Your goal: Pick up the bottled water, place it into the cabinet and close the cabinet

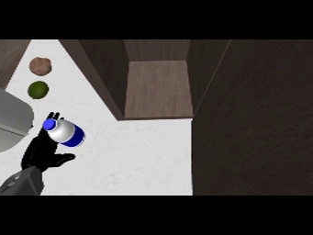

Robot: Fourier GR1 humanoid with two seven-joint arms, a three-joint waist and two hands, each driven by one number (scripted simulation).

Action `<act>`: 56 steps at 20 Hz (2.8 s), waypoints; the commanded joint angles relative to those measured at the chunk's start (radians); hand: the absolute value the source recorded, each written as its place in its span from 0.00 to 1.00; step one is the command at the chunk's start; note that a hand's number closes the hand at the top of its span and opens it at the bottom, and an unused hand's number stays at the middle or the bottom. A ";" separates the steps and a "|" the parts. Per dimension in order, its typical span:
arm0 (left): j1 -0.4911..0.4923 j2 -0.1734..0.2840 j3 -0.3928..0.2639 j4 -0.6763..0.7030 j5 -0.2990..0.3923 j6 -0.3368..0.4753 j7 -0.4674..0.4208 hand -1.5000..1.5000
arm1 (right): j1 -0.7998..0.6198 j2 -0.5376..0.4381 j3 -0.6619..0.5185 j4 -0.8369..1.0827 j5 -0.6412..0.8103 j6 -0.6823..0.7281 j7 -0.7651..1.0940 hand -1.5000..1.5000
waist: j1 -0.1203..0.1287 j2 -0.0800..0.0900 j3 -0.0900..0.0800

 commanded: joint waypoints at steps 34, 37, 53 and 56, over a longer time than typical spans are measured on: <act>0.140 -0.170 -0.020 -0.126 0.029 -0.049 -0.176 1.00 | -0.039 0.025 0.036 0.041 0.051 -0.059 0.015 0.00 | 0.033 -0.011 0.004; 0.162 -0.173 -0.009 -0.179 0.069 -0.037 -0.157 1.00 | 0.003 0.019 0.043 0.046 0.060 -0.037 -0.043 0.00 | 0.028 -0.012 0.004; 0.383 -0.317 -0.136 -0.745 0.264 0.028 0.210 1.00 | 0.028 -0.045 -0.003 0.014 -0.041 0.005 -0.023 0.00 | 0.030 -0.013 0.005; 0.455 -0.318 -0.245 -0.926 0.328 0.104 0.309 1.00 | -0.015 0.004 0.052 0.015 0.019 -0.056 0.014 0.00 | 0.037 -0.015 0.005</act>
